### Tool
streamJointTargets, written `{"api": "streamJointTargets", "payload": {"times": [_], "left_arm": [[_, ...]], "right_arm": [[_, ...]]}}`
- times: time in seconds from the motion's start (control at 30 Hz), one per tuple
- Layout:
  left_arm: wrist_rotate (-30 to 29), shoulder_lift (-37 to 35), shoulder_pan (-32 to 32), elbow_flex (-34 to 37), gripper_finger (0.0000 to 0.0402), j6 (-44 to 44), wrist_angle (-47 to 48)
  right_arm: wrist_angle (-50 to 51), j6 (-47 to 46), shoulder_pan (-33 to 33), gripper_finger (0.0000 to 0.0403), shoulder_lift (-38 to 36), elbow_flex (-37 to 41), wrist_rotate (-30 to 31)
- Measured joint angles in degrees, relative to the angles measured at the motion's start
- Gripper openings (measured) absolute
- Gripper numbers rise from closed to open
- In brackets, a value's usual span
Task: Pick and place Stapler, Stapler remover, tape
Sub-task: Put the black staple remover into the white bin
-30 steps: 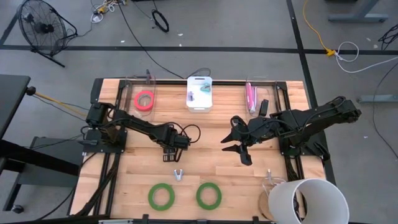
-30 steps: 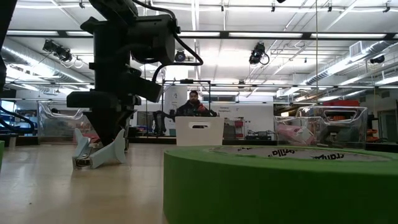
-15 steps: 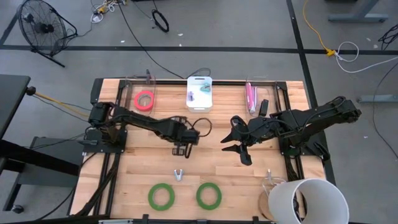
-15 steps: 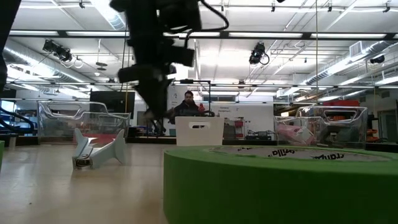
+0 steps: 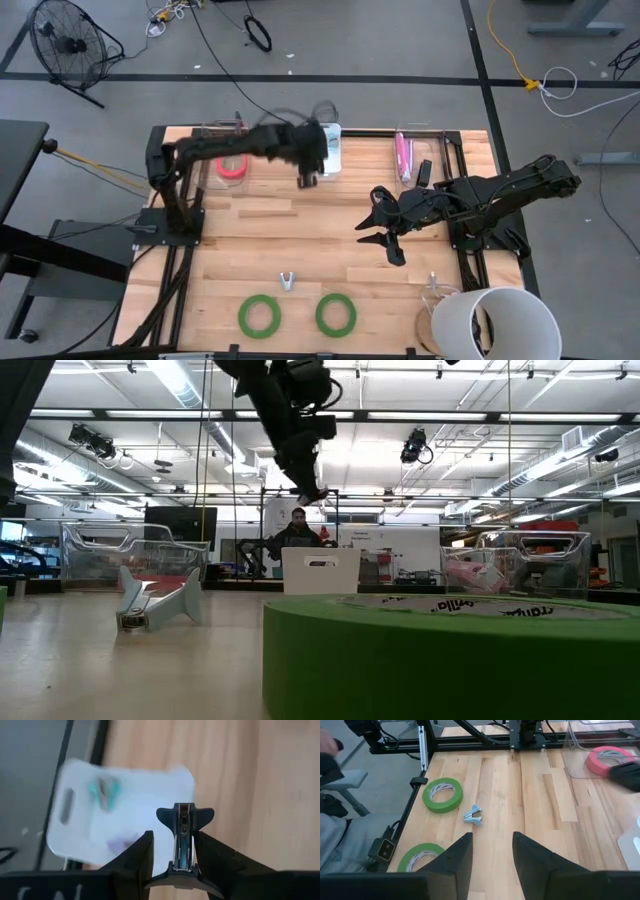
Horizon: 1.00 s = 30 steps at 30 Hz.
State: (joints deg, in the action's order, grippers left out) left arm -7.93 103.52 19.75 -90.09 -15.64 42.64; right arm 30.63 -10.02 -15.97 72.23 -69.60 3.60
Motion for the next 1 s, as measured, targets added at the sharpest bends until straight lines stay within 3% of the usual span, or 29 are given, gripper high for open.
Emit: {"api": "streamJointTargets", "payload": {"times": [0.2, 0.43, 0.73, 1.0], "left_arm": [[10.41, 0.01, 9.50, -0.71, 0.0135, 6.30, -11.43], [11.61, 3.69, 14.24, -0.71, 0.0135, 14.97, -14.89], [12.04, 9.97, 13.75, -0.65, 0.0135, 15.05, -15.64], [12.10, 10.80, 13.79, -0.67, 0.0143, 16.54, -15.70]], "right_arm": [[0.22, 0.00, 0.00, 0.0137, 0.00, 0.00, 0.00], [0.32, 0.02, 0.01, 0.0137, 0.00, 0.00, 0.02], [0.39, 0.02, 0.02, 0.0137, 0.00, 0.00, 0.03], [0.72, 0.87, 0.00, 0.0137, 0.00, 0.00, 0.07]]}}
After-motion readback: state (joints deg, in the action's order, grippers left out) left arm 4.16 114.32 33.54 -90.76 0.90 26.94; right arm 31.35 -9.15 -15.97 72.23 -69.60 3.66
